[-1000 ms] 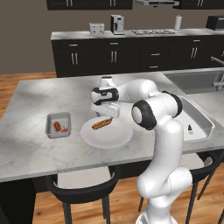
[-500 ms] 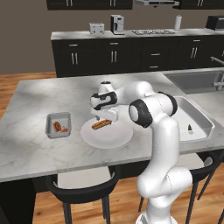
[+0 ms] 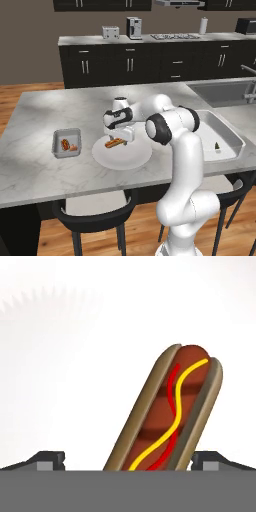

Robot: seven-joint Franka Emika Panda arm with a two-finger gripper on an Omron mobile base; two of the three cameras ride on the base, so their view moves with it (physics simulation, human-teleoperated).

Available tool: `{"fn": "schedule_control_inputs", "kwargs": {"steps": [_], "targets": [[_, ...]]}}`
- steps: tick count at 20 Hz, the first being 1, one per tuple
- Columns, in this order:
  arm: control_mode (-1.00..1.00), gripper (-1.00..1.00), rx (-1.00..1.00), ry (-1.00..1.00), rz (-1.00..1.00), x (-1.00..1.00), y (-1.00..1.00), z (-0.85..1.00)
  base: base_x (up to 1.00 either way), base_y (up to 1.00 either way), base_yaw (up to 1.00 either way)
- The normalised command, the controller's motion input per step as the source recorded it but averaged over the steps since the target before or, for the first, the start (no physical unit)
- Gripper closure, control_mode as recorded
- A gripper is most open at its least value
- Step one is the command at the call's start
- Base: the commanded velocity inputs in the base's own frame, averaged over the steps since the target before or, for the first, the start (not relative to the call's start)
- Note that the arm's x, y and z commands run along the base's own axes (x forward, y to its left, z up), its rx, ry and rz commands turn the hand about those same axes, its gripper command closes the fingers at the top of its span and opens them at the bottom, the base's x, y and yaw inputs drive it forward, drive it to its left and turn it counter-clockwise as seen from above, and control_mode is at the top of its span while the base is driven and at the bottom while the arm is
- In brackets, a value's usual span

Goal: Place one cooked food and one vegetable from the large plate to each tupperware container.

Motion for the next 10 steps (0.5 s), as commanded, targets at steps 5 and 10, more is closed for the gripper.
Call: {"fn": "schedule_control_inputs", "kwargs": {"steps": [5, 10], "targets": [[-1.0, -1.0, -0.01, 0.0, 0.0, 0.0, 0.04, -0.34, 0.0, 0.0, 0.0], [-1.0, -1.0, -0.01, 0.0, 0.0, 0.0, 0.18, -0.15, 0.0, 0.0, 0.0]]}}
